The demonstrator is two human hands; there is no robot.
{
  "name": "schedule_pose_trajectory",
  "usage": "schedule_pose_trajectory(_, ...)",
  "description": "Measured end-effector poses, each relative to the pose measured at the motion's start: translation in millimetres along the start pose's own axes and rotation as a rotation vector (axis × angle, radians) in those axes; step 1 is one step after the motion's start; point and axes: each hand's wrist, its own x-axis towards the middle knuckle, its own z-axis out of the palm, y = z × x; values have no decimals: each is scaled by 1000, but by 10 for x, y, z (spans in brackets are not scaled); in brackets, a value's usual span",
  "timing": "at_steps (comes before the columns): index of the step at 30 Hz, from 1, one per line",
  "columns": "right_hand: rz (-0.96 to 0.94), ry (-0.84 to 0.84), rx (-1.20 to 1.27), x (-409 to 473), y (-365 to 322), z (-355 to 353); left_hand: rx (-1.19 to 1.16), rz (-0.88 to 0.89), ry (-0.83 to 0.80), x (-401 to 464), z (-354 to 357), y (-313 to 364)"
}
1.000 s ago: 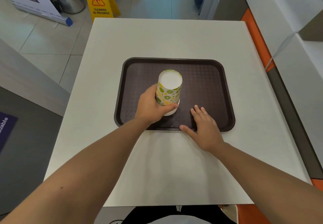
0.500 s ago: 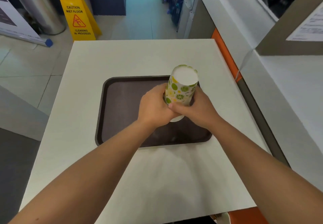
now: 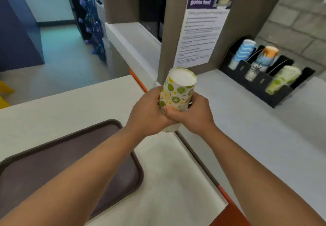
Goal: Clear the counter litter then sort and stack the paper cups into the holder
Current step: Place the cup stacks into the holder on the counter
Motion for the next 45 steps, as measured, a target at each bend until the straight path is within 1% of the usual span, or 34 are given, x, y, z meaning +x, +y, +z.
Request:
schedule_pose_trajectory(3,30,151,-10,265,103,-672,-117,158,-174,525,363,408)
schedule_pose_trajectory(5,49,260,-20,439,198,-1143,-79,216,-240,874,673,593)
schedule_pose_trajectory(8,72,417,-71,686,352,-1861,16,202,-307,1351,1134,780)
schedule_pose_trajectory(11,102,525,-117,905,452,-2536,-22,253,-348,1752,1595,902)
schedule_pose_trajectory(13,112,584,-149,1036,503,-2924,8,288,-364,1999,1929,947)
schedule_pose_trajectory(16,107,666,-177,1230,587,-3392,108,363,-427,2306,2456,988)
schedule_pose_trajectory(19,77,710,-191,1401,675,-3687,201,472,-470,2481,2881,987)
schedule_pose_trajectory(22,89,724,-213,1562,826,-3876,314,552,-461,2605,3208,906)
schedule_pose_trajectory(26,113,710,-219,1767,1061,-3937,367,566,-426,2610,3393,725)
schedule_pose_trajectory(31,153,661,-269,1931,1359,-3835,373,608,-404,2633,3397,663)
schedule_pose_trajectory(35,179,673,-261,1940,1416,-3853,382,636,-415,2654,3362,667)
schedule_pose_trajectory(38,195,664,-322,1885,1429,-3877,377,637,-407,2660,3355,677)
schedule_pose_trajectory(45,215,586,-417,1864,1564,-3751,362,614,-389,2624,3344,724)
